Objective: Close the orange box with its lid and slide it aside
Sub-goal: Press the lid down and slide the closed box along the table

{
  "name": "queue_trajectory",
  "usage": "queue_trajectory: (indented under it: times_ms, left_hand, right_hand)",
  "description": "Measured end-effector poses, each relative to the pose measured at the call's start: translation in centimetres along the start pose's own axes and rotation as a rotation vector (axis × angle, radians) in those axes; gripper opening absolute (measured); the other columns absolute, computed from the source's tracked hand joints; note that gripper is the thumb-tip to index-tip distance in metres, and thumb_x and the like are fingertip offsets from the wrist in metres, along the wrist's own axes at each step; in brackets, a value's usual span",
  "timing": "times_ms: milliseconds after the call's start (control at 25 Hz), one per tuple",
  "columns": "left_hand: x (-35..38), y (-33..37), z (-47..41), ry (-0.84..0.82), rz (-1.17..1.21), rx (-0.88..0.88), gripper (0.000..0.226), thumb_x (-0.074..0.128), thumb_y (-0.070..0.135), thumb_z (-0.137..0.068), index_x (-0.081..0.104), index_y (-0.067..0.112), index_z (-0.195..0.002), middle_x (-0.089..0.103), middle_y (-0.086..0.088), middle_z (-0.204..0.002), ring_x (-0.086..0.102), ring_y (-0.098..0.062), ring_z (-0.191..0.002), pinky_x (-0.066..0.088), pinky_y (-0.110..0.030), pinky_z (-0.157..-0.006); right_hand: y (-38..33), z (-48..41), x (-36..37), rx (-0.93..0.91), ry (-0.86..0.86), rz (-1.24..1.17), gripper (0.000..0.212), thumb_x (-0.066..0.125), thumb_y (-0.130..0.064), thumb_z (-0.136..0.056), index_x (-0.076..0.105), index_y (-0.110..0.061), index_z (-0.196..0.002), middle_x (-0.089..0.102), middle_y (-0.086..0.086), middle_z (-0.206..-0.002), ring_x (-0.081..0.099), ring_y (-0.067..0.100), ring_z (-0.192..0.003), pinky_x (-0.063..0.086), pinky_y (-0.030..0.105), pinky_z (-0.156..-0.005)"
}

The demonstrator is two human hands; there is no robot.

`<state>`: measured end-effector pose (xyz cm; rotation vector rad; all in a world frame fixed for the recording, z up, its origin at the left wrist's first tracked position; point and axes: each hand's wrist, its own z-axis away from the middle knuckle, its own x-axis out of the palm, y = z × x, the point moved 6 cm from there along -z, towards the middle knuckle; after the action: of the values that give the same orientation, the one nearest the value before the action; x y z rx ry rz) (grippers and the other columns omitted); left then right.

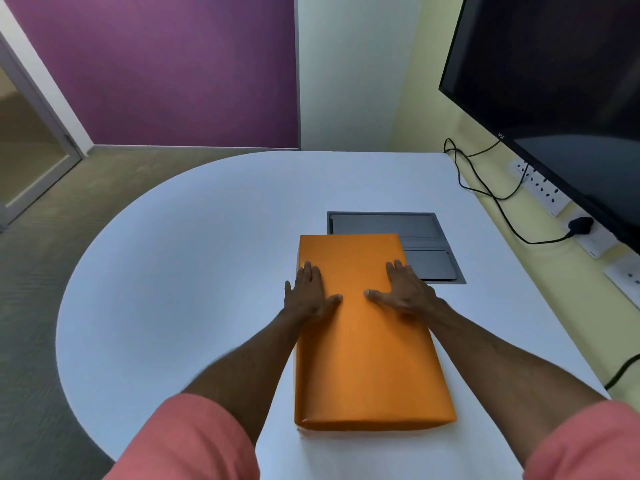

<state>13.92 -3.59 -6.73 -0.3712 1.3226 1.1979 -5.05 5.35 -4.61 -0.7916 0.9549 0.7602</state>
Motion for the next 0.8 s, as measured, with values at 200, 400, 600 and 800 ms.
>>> queue_trajectory:
  times_ms: [200,400,600,800]
  left_hand:
    - [0.3,-0.1,-0.3,0.023,-0.029,0.018,0.095,0.050,0.062,-0.087,0.012,0.008,-0.155,0.004,-0.009,-0.166,0.005,-0.027,-0.153,0.014,-0.053,-0.122]
    - [0.1,-0.2,-0.5,0.021,-0.057,0.021,0.094,0.050,0.065,-0.085,0.016,0.010,-0.154,0.006,-0.007,-0.166,0.008,-0.027,-0.153,0.019,-0.056,-0.120]
    - [0.5,-0.1,0.1,-0.023,0.027,-0.011,0.095,0.050,0.060,-0.088,0.004,0.014,-0.157,-0.006,-0.006,-0.166,-0.006,-0.029,-0.153,0.013,-0.060,-0.118]
    - [1.1,-1.3,2.5,0.082,0.157,-0.044,0.098,0.054,0.058,-0.087,-0.002,0.015,-0.157,-0.014,-0.007,-0.165,-0.010,-0.033,-0.152,0.016,-0.059,-0.120]
  right_hand:
    - [0.2,-0.6,0.7,0.013,-0.037,0.088,0.102,0.049,-0.074,-0.079,0.009,-0.018,-0.154,0.005,0.005,-0.165,0.012,0.028,-0.151,0.029,0.055,-0.115]
    - [0.3,-0.9,1.0,0.017,-0.066,0.085,0.103,0.050,-0.074,-0.078,0.007,-0.020,-0.154,0.003,0.005,-0.165,0.009,0.028,-0.151,0.028,0.056,-0.116]
    - [0.6,-0.7,0.5,0.002,-0.092,0.031,0.098,0.050,-0.067,-0.084,0.004,-0.018,-0.155,0.000,0.006,-0.165,0.006,0.029,-0.152,0.024,0.055,-0.119]
    - [3.1,2.6,1.3,0.060,0.009,-0.366,0.100,0.062,-0.050,-0.086,-0.001,-0.014,-0.154,0.006,0.009,-0.164,0.012,0.034,-0.150,0.021,0.053,-0.120]
